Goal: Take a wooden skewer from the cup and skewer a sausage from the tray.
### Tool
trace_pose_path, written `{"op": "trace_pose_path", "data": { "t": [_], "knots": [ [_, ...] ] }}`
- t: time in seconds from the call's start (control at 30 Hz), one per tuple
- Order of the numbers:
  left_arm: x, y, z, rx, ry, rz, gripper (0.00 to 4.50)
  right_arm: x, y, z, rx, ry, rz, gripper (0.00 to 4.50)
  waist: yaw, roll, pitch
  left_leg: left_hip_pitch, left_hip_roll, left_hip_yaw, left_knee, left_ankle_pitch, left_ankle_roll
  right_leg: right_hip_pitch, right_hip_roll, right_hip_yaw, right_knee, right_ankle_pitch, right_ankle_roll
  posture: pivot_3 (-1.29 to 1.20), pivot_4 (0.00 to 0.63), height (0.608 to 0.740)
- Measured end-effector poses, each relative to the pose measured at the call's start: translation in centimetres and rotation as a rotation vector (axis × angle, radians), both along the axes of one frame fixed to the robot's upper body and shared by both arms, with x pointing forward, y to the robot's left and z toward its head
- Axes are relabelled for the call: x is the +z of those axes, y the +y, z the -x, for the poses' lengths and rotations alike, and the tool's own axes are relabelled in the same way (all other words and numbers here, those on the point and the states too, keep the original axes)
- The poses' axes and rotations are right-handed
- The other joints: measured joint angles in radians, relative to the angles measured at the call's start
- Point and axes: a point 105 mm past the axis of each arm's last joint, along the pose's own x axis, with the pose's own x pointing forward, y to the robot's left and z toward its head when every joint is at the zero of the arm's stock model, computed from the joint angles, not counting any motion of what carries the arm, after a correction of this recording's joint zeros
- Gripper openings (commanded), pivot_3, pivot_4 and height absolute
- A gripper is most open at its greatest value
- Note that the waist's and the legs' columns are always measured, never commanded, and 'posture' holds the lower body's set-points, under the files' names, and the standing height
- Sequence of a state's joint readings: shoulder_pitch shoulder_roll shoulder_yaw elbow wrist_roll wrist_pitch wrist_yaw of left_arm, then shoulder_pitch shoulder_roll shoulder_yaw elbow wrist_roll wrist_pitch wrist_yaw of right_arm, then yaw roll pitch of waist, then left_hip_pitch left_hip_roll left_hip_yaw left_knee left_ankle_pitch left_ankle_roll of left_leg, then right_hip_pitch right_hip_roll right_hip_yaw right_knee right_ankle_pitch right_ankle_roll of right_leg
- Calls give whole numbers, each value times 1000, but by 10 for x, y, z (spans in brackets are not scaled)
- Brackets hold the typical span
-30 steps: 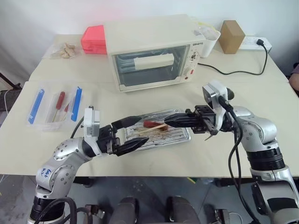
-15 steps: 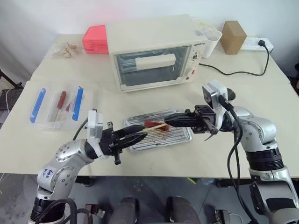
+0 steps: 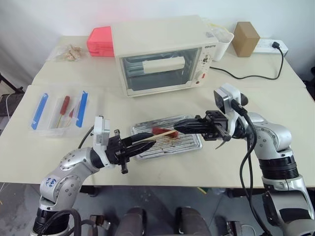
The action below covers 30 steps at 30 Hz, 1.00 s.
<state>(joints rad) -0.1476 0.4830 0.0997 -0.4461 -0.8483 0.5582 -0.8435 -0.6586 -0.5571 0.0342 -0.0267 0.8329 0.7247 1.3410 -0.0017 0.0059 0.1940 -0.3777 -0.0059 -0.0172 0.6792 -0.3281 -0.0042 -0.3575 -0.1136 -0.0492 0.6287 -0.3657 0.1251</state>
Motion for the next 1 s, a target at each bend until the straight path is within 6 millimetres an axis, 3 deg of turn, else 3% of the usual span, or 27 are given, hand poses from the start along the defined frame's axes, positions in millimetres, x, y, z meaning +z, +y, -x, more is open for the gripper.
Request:
{"op": "trace_pose_path", "data": {
  "t": [0.07,0.33,0.37,0.43,0.57,0.67,0.77,1.0],
  "knots": [
    [0,0,1,-10,-2,2,31,0,0,0,-3,-1,2,0,0,0,0,0,0,0,0,0,0,0,0,0,0,0,0,0,150,740],
    [0,-1,3,-25,-2,3,11,-2,-1,-1,-6,19,14,0,0,0,0,0,0,0,0,0,0,0,0,0,0,0,0,0,150,740],
    [0,-1,3,-26,1,1,0,-3,-1,-1,-11,39,31,521,0,0,0,0,0,0,0,0,0,0,0,0,0,0,0,0,150,740],
    [0,1,3,-19,-1,-1,0,-7,-5,-2,-25,49,65,922,1,0,0,0,0,0,0,0,0,0,-1,0,-1,0,0,0,150,740],
    [-3,10,3,9,5,-24,0,-8,-14,-4,-55,-16,104,2262,0,0,0,0,0,0,-1,0,0,0,0,0,-1,0,0,0,150,740],
    [-7,26,6,61,9,-48,0,-8,-37,-14,-135,-99,163,3242,0,0,0,0,0,0,-2,0,0,0,-1,0,-2,0,0,0,150,740],
    [-15,48,11,136,4,-110,0,-17,-73,-23,-245,-177,260,4322,1,-1,0,0,0,1,-3,0,0,0,-1,0,-3,0,0,0,150,740],
    [-33,107,17,450,-19,-145,0,-59,-127,-30,-398,-229,408,4458,0,-1,1,1,0,2,-4,0,0,1,-2,0,-4,0,0,0,150,740]
  ]
}}
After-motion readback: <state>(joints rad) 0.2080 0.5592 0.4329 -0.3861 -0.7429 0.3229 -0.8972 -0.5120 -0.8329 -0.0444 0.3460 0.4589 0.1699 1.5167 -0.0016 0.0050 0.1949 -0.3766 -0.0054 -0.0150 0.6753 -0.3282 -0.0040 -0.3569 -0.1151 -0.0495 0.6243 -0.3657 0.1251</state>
